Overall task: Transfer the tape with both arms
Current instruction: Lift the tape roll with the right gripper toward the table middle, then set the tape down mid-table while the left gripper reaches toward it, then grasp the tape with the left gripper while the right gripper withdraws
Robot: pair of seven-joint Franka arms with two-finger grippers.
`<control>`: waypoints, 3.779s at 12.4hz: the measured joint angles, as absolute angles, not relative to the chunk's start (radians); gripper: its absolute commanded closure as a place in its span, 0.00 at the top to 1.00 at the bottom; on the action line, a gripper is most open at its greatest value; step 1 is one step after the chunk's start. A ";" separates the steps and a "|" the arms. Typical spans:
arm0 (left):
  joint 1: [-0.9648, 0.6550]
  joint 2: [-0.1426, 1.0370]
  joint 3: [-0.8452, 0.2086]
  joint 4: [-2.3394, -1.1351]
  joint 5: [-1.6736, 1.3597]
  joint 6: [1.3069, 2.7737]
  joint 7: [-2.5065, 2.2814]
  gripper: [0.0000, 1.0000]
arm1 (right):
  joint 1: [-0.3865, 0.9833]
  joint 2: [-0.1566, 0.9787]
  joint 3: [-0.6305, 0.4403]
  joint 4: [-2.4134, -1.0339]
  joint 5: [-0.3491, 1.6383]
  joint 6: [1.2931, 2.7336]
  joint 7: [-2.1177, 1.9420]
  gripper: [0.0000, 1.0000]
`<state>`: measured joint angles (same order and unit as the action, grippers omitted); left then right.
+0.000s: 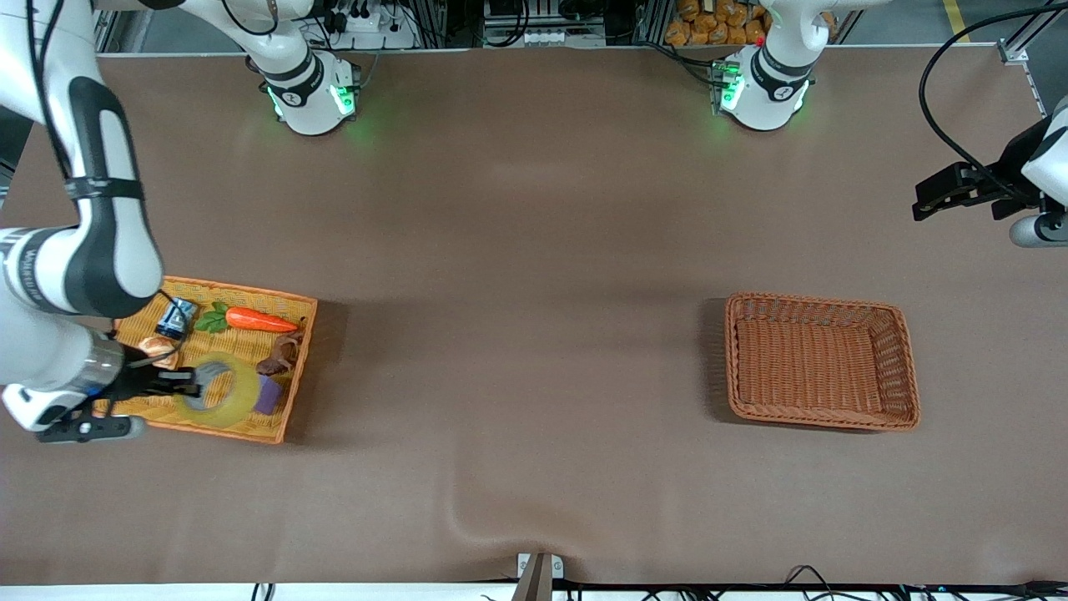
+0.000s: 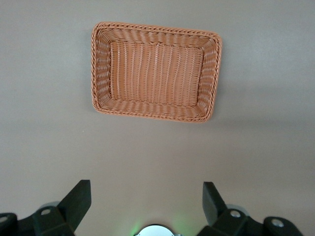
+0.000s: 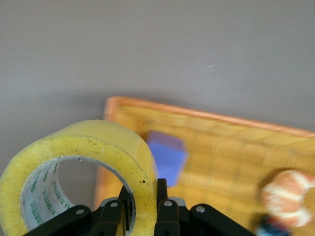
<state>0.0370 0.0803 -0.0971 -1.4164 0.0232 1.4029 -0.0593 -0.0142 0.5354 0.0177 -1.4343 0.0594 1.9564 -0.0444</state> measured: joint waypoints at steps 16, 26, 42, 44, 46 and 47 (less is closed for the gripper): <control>0.031 0.140 -0.100 -1.425 0.023 1.403 -0.059 1.00 | 0.663 0.774 0.020 -1.435 0.135 2.200 0.944 0.00; -0.153 0.334 -0.118 -1.449 -0.063 1.647 -0.071 1.00 | 0.636 0.779 -0.019 -1.395 0.135 2.241 0.952 1.00; -0.587 0.789 -0.121 -1.450 -0.069 2.245 -0.670 1.00 | -0.028 0.128 -0.032 -1.647 0.078 1.824 -0.092 1.00; -0.589 0.820 -0.119 -1.449 -0.069 2.274 -0.670 0.57 | -0.047 0.049 -0.042 -1.673 0.074 1.818 -0.115 1.00; -0.593 0.838 -0.118 -1.449 -0.069 2.284 -0.670 0.03 | -0.048 0.009 -0.054 -1.676 0.037 1.810 -0.123 1.00; -0.596 0.841 -0.118 -1.448 -0.069 2.285 -0.671 0.00 | -0.048 0.000 -0.058 -1.676 0.021 1.790 -0.124 1.00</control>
